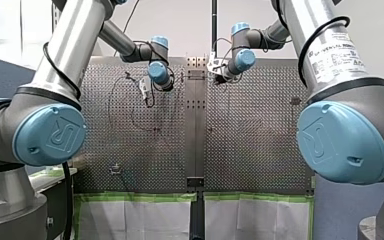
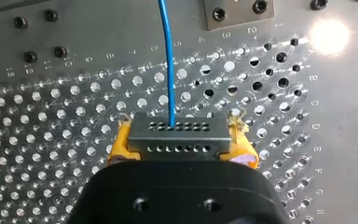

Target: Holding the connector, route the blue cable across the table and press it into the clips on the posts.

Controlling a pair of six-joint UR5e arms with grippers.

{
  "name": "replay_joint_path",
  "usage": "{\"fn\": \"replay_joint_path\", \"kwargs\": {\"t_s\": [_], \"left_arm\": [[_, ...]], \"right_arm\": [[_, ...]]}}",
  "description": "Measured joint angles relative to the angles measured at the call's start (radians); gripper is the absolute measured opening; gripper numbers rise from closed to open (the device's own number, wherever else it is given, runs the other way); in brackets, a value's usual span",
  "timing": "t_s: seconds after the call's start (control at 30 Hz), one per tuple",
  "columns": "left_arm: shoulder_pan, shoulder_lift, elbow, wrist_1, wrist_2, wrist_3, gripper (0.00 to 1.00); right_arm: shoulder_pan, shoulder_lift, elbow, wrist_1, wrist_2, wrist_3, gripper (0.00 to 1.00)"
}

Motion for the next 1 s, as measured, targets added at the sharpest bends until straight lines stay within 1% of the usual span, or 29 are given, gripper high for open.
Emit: {"fn": "replay_joint_path", "kwargs": {"t_s": [0.17,0.37,0.8,1.0], "left_arm": [[-0.009,0.015,-0.009,-0.046,-0.009,0.014,1.0],[-0.021,0.055,-0.045,-0.088,-0.008,0.01,1.0],[-0.044,0.174,-0.15,-0.115,-0.002,0.006,1.0],[-0.055,0.231,-0.19,-0.115,0.001,0.002,1.0]], "right_arm": [[0.0,0.0,0.0,0.002,0.0,-0.001,0.0],[0.0,0.0,0.0,0.004,-0.001,-0.002,0.0],[0.004,-0.001,0.001,0.007,-0.001,0.0,0.0],[0.001,-0.001,0.001,0.007,-0.001,0.001,0.0]]}}
